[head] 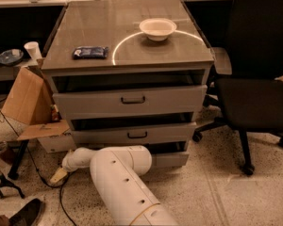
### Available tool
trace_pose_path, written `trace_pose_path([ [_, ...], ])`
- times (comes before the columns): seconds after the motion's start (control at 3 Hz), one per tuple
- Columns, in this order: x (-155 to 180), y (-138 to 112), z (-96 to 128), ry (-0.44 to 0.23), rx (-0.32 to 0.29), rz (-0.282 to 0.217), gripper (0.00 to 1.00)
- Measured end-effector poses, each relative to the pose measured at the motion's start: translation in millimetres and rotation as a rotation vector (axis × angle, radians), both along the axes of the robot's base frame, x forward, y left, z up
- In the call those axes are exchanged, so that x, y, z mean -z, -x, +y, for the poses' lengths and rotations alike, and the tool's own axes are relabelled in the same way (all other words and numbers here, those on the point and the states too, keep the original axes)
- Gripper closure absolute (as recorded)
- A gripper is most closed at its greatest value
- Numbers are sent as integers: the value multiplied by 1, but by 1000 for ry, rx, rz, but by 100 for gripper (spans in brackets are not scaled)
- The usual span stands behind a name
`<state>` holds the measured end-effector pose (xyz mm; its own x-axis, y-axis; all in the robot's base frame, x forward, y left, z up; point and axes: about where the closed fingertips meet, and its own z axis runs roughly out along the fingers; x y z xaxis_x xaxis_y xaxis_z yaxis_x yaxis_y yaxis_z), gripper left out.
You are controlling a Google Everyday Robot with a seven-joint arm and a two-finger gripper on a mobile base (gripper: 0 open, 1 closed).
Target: Close bottom drawer
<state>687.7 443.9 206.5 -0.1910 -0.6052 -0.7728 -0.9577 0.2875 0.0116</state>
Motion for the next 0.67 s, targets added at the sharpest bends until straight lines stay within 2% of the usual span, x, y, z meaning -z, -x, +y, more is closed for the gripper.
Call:
trace_pose_path([
  [0.33,-14,19,-14,31,-14,0,0],
  [0.67,-23,47,-32,52,-28,12,0],
])
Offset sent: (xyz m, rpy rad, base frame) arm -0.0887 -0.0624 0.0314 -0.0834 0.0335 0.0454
